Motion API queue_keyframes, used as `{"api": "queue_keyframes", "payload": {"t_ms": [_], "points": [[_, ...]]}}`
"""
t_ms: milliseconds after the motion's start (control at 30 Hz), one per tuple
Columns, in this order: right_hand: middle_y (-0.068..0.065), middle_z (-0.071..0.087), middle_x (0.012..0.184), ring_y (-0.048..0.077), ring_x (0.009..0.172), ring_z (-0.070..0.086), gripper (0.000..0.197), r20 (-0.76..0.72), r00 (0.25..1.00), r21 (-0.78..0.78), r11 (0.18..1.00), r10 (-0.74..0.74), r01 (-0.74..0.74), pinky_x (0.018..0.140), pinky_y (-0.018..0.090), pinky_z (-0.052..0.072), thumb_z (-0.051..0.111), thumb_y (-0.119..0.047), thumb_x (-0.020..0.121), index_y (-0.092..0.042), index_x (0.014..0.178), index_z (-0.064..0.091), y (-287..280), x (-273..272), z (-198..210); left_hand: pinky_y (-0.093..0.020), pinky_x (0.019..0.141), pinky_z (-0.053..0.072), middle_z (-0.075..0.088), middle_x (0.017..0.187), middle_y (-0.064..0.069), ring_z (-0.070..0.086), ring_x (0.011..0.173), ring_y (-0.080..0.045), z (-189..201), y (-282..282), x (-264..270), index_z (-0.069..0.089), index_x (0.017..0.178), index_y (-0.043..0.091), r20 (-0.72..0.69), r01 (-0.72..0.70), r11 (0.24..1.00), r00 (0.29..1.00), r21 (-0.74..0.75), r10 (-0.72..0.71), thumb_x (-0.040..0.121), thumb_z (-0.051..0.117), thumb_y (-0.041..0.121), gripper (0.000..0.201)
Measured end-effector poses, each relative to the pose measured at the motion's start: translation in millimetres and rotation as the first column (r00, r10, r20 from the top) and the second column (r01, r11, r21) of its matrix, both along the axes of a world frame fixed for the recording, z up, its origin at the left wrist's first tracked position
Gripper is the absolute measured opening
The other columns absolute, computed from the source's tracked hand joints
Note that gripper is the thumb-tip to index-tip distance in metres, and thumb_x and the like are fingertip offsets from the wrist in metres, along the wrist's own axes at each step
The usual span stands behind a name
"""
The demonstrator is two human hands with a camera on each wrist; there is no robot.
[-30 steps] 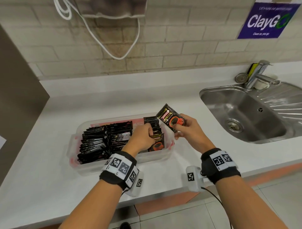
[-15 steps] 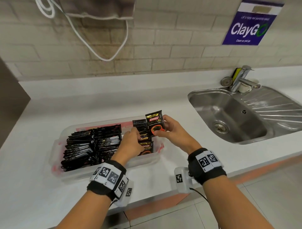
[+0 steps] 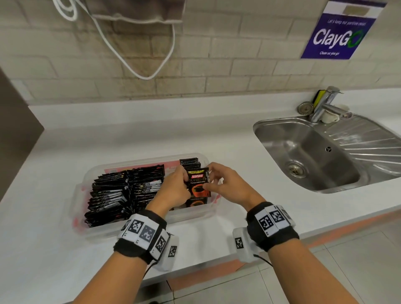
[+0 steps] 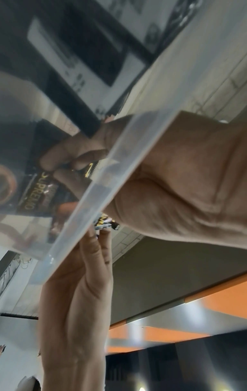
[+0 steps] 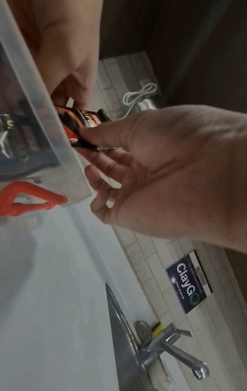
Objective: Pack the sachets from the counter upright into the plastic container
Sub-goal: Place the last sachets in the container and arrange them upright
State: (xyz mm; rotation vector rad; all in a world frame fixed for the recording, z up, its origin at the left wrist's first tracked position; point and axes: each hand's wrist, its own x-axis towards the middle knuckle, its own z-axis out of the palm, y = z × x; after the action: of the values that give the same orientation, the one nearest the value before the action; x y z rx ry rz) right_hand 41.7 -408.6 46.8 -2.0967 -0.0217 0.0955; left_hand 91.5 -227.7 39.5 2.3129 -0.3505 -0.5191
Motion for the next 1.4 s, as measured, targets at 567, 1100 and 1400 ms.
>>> {"api": "queue_keyframes", "payload": {"t_ms": [567, 1100, 1400], "points": [[0.004, 0.020, 0.159, 0.023, 0.148, 0.012, 0.100, 0.048, 0.990, -0.526, 0.846, 0.134, -0.089, 0.118, 0.043, 0.014, 0.088, -0.041, 0.069, -0.029, 0.152, 0.032, 19.3, 7.7, -4.6, -0.049, 0.091, 0.056, 0.056, 0.122, -0.013, 0.061, 0.107, -0.026, -1.3, -12.0, 1.2, 0.023, 0.123, 0.022, -0.238, -0.341, 0.910, 0.928, -0.236, 0.286, 0.104, 0.045, 0.030, 0.030], [0.003, -0.030, 0.163, 0.028, 0.149, -0.029, 0.135, -0.208, 0.948, -0.804, 0.509, 0.241, -0.306, 0.116, 0.070, -0.005, 0.079, -0.060, 0.074, -0.026, 0.156, -0.022, 35.7, 38.9, -16.9, -0.033, 0.043, 0.055, 0.073, 0.069, -0.003, 0.074, 0.059, -0.018, -0.1, -30.5, -3.4, 0.038, 0.149, 0.032, -0.714, -0.707, 0.476, 0.668, -0.523, 0.209, 0.100, 0.031, 0.066, 0.060], [0.002, -0.023, 0.166, 0.026, 0.152, -0.022, 0.121, -0.136, 0.976, -0.845, 0.494, 0.171, -0.205, 0.119, 0.068, 0.002, 0.072, -0.053, 0.083, -0.021, 0.158, -0.017, 42.6, 38.4, -26.7, -0.045, 0.091, 0.055, 0.067, 0.130, -0.005, 0.069, 0.110, -0.024, -2.2, -34.4, -3.8, 0.050, 0.142, 0.034, -0.732, -0.706, 0.516, 0.651, -0.486, 0.202, 0.095, 0.032, 0.074, 0.065]]}}
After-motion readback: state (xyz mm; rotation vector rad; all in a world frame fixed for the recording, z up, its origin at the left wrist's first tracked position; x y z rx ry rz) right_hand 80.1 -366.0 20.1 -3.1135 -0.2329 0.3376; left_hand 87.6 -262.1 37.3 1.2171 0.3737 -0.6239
